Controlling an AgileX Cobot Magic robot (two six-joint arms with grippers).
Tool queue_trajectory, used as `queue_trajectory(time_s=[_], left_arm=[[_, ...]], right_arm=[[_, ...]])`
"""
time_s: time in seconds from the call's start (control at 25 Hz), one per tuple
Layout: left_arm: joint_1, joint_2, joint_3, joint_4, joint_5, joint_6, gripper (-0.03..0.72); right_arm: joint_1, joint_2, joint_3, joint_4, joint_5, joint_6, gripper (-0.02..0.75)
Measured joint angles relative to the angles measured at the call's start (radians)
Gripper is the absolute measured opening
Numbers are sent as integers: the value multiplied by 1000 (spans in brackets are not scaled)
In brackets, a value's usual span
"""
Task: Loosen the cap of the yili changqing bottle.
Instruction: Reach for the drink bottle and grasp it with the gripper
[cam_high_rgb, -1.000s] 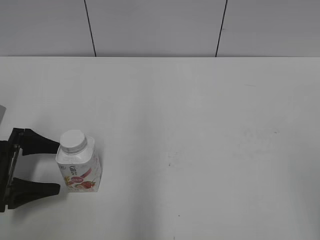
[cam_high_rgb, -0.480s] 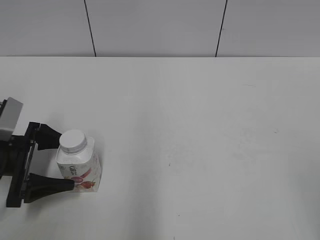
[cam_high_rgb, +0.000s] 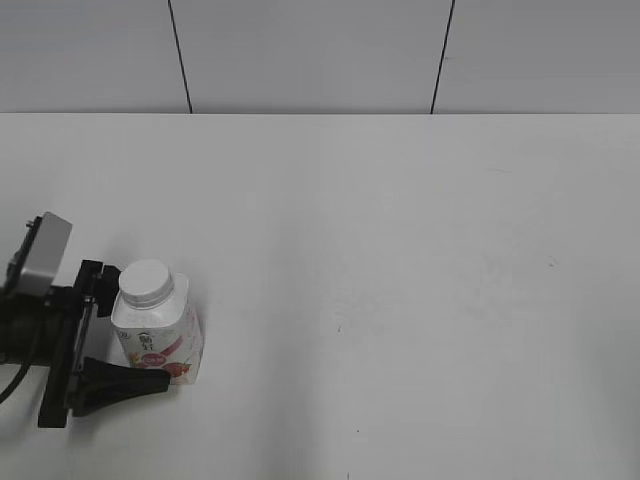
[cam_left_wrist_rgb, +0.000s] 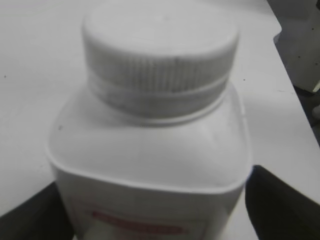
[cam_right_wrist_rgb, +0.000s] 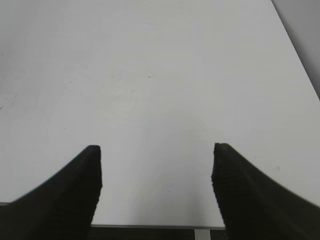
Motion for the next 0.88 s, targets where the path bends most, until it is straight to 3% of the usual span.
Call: queue_trajectory(time_s=[0.6, 0.88], left_arm=[[-29, 14, -22, -29, 0, 29, 577], [-29, 18, -23, -30, 0, 29, 438]], right_arm=[[0, 0, 0, 0, 0, 0, 546], [0, 0, 0, 0, 0, 0, 546]])
